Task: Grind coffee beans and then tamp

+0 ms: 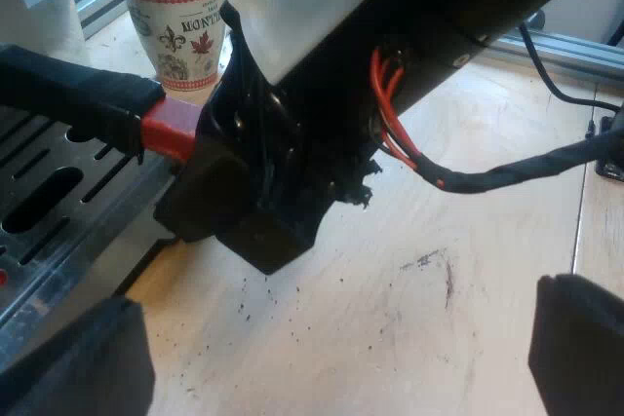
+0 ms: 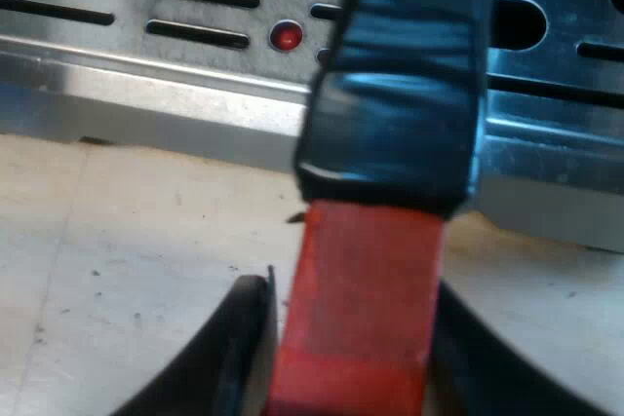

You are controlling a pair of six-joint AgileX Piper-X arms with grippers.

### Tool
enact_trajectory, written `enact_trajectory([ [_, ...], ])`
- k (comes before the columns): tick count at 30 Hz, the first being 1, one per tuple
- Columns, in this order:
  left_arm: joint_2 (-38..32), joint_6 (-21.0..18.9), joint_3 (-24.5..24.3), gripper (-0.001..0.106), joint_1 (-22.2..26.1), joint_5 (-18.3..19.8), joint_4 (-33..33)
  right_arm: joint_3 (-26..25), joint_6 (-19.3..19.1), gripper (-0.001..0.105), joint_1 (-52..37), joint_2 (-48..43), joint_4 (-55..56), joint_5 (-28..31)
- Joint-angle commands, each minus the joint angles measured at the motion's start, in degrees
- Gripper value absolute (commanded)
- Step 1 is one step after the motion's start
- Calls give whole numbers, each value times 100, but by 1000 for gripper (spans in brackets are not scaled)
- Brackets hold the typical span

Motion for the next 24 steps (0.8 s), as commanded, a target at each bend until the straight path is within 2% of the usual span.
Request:
enact_trajectory([
  [1, -12, -9, -23, 80, -21, 4, -110, -57, -66, 9, -20, -28, 111, -81],
  [2, -12, -9, -23, 80, -21, 4, -98, -57, -66, 1, -20, -43, 139, -142],
  [3, -12, -9, -23, 80, -21, 4, -84, -57, -66, 0, -20, -57, 167, -188],
  [8, -12, -9, -23, 80, -21, 4, -64, -57, -66, 0, 77, -266, 347, -191],
  [13, -12, -9, -23, 80, -21, 4, -64, -57, 19, 0, 289, -485, 562, 82],
  [14, -12, -9, -23, 80, -21, 4, -64, -57, 168, 0, 554, -664, 814, 442],
  [19, -12, -9, -23, 80, -21, 4, -64, -57, 556, 0, 990, -863, 1288, 854],
  [24, -12, -9, -23, 80, -21, 4, -64, -57, 1139, 0, 1446, -1038, 1883, 1256],
])
